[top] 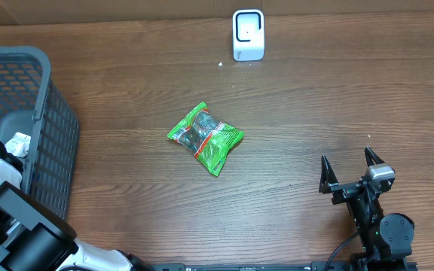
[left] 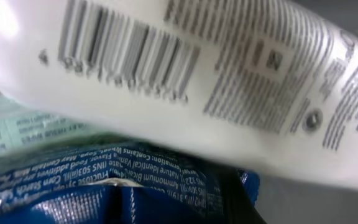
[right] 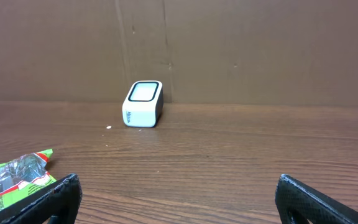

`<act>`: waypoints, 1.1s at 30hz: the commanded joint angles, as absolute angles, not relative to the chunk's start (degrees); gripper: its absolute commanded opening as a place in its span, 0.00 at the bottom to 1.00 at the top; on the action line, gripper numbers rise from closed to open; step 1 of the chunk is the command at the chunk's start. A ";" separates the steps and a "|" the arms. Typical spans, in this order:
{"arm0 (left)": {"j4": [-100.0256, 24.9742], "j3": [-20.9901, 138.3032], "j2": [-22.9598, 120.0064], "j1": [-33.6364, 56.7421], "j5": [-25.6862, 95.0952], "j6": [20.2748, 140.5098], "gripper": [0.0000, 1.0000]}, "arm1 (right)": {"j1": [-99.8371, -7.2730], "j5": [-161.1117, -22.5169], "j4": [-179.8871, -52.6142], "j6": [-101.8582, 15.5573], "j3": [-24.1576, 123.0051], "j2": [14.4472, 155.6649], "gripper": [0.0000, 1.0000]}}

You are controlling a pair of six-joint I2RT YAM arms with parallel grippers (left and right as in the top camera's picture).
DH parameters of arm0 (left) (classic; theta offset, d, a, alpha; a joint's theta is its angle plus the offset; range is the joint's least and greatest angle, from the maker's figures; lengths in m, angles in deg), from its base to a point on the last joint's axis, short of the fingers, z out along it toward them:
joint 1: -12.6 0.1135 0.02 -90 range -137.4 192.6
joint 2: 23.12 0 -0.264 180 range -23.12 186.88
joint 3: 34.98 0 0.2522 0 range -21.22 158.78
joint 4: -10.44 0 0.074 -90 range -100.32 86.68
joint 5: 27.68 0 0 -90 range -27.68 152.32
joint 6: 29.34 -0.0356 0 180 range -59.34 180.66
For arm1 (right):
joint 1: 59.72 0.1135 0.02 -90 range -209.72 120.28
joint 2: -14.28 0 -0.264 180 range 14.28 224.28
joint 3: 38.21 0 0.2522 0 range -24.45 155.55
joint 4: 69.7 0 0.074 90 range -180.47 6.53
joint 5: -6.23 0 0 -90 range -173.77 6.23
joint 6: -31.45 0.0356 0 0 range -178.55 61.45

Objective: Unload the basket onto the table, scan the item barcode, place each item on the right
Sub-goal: 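Return the left gripper into the basket and grasp the blue bar, then carry the blue bar toward the scanner and drop it beside the bag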

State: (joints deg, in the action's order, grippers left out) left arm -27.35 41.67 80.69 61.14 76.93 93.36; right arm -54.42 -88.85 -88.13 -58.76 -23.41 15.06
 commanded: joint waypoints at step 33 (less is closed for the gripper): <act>-61.38 77.02 44.62 47.19 44.96 69.54 0.04 | -54.16 -88.31 -87.85 -58.73 -24.00 14.45 1.00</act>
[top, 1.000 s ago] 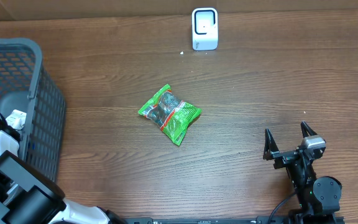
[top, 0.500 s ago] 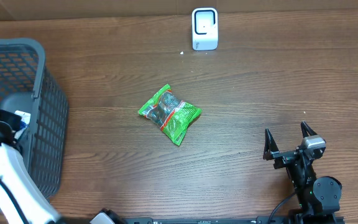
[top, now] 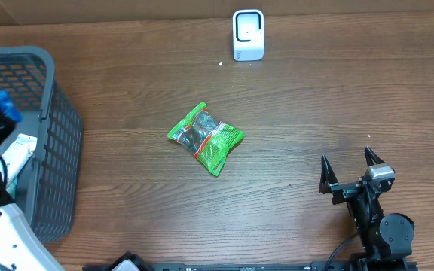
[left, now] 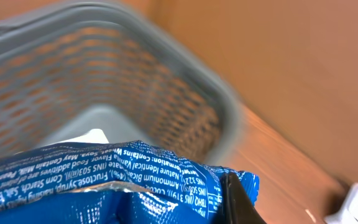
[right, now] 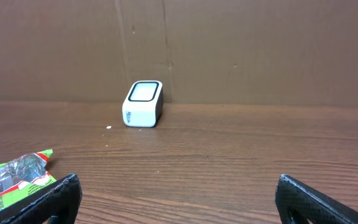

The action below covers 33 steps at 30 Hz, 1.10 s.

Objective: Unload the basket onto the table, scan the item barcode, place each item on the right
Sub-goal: 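Carry the blue bar toward the scanner and drop it beside the bag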

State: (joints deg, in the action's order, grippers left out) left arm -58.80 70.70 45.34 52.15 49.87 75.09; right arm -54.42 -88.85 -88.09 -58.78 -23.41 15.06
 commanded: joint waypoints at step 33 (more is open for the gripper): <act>-53.99 81.69 94.19 -19.21 44.21 63.84 0.04 | -54.16 -88.31 -87.85 -58.73 -24.00 14.45 1.00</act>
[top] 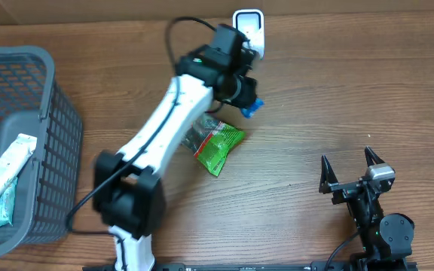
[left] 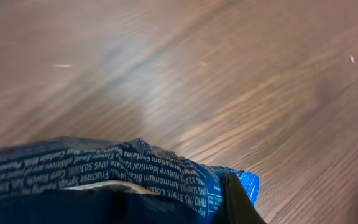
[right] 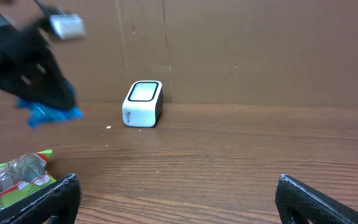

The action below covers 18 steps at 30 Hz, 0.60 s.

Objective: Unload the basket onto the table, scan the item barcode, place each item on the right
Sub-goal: 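Carry the blue bar toward the scanner and drop it beside the bag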

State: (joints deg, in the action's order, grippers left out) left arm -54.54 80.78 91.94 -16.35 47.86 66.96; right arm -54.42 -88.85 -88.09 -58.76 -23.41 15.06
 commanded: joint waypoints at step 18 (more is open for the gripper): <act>-57.36 81.69 102.32 -24.11 45.02 59.77 0.55 | -54.16 -88.31 -87.85 -58.73 -24.00 14.45 1.00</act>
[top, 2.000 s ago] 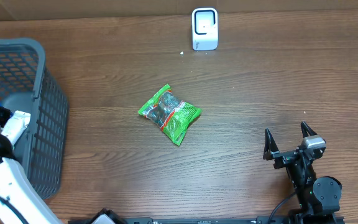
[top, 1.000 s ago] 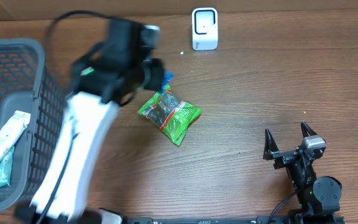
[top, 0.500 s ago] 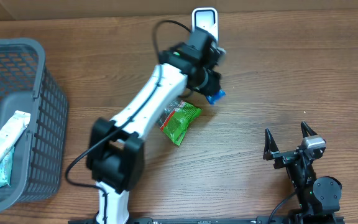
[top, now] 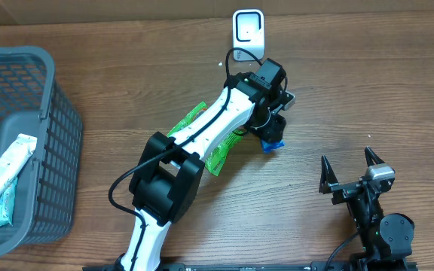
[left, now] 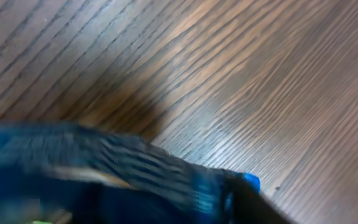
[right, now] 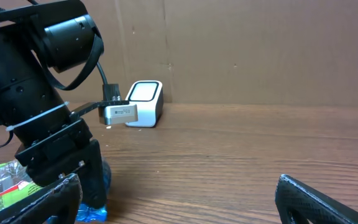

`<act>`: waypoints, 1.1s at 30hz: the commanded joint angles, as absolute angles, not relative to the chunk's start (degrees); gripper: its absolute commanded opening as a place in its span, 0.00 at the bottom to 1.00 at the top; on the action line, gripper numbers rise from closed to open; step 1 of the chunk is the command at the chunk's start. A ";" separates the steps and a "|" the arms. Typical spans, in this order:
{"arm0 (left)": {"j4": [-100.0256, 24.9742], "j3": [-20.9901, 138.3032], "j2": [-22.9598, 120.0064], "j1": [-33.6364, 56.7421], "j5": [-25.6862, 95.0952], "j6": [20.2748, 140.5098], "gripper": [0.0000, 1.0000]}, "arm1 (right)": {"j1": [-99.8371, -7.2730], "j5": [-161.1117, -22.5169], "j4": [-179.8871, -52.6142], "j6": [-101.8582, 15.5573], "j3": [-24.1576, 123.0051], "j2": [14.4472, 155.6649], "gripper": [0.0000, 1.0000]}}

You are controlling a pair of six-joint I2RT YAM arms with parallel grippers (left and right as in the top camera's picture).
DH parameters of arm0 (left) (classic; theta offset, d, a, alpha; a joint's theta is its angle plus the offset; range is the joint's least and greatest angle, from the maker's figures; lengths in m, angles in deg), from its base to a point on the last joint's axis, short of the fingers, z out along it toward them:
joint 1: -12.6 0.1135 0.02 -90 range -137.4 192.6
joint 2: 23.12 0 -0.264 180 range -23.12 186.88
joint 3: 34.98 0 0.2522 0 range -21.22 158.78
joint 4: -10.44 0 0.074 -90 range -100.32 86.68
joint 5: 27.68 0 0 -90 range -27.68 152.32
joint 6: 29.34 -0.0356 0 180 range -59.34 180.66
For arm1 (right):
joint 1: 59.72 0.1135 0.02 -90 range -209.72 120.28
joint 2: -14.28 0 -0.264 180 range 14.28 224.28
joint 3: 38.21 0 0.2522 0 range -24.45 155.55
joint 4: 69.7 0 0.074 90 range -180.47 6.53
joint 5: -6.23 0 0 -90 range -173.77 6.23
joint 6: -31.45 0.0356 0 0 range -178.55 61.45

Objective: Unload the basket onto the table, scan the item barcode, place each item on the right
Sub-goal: 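Carry the blue bar toward the scanner and drop it beside the bag, then reach into the basket and grasp the white conditioner tube with left gripper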

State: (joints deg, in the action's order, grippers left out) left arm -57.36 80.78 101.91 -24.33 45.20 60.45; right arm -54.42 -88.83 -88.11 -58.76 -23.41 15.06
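A blue snack packet (top: 275,141) is pinched in my left gripper (top: 271,132), which is shut on it low over the table, right of the green packet (top: 215,154). It fills the left wrist view as a blurred blue packet (left: 135,180) above wood grain. The white scanner (top: 248,34) stands at the far edge, behind the left arm. From the right wrist, the blue packet (right: 93,210) shows at the lower left and the scanner (right: 143,104) beyond it. My right gripper (top: 350,170) rests open at the near right, holding nothing.
A grey mesh basket (top: 51,98) stands at the far left with a white tube (top: 6,167) and a pale packet in it. The green packet (right: 8,177) lies mid-table, partly under the left arm. A cardboard wall (right: 260,50) backs the table.
My left gripper has moved with the blue packet from just in front of the scanner to the right and nearer, and now sits low beside the green packet. The right arm has not moved.
My left gripper was down in the basket, with the blue packet in its jaws beside the white tube. Then it held the packet above the basket. After that it had the packet close to the scanner, and now low over the table right of the green packet.
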 commanded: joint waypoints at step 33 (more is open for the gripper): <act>-90.56 108.34 70.13 21.88 58.07 76.43 0.62 | -54.16 -88.31 -87.85 -58.73 -24.00 14.45 1.00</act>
